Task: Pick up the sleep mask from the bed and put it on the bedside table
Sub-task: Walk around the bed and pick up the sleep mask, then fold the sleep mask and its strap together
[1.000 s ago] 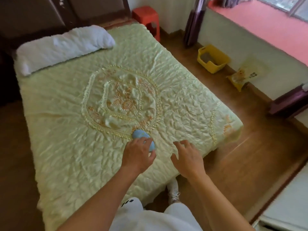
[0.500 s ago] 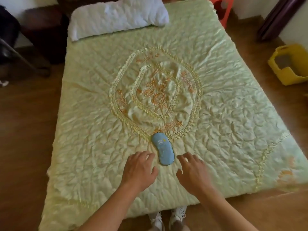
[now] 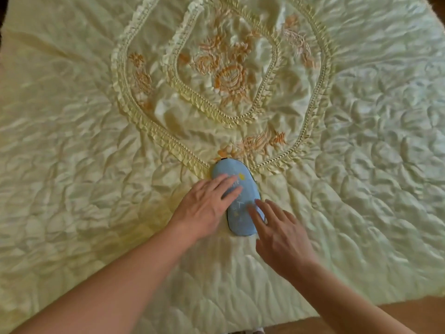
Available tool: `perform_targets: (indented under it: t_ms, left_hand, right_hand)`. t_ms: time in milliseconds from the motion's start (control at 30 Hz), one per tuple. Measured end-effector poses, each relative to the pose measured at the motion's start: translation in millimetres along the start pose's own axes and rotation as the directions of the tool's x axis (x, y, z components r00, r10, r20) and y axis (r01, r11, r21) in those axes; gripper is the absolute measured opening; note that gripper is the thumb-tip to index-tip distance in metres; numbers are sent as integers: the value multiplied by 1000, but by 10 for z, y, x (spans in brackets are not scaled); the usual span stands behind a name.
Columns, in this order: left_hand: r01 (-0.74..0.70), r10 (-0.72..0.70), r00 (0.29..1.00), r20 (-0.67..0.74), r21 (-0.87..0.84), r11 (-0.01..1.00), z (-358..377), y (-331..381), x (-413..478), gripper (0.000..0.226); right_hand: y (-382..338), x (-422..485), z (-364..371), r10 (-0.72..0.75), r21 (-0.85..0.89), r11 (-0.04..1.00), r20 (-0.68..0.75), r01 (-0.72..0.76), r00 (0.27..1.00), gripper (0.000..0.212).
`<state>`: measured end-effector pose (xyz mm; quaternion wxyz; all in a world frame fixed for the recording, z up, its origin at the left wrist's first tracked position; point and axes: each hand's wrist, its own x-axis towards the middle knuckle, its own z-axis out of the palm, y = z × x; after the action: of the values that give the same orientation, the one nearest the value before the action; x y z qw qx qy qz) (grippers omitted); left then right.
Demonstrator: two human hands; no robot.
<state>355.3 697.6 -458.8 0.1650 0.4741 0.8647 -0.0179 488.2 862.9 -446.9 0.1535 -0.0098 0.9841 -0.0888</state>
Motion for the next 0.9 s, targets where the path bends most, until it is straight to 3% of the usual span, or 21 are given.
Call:
perform_targets:
  t_ms: [167, 300, 433, 567, 733, 833, 900]
  left_hand:
    - [-155, 154, 988, -32, -31, 987, 289, -48, 240, 69]
    - [-176, 171, 979, -111, -34, 984, 411, -52, 302, 57]
    - [-164, 152, 967, -204, -44, 985, 432, -40, 299, 42]
    - [-125, 59, 965, -257, -249, 960, 298, 17, 287, 42]
    - [-80, -29, 986, -164, -619, 781, -132, 7, 19, 34]
    - [-67, -91, 985, -148, -807, 586, -609, 103, -216, 32]
    - [50, -151, 988, -19, -897, 440, -977, 218, -379, 20]
  right_hand:
    - [68, 61, 424, -87, -10, 996, -167, 86, 982, 60]
    - [69, 81, 590, -132, -17, 991, -282, 133, 950, 45]
    - [23, 141, 528, -55, 59, 995, -368, 82, 928, 24]
    - [22, 153, 231, 53, 219, 975, -333, 22, 941, 11]
    - [24, 130, -576, 120, 462, 887, -277, 23, 953, 13]
    - [-75, 112, -1158, 205, 608, 793, -202, -41, 958, 13]
    - [-147, 101, -1576, 228, 669, 740, -150, -71, 962, 14]
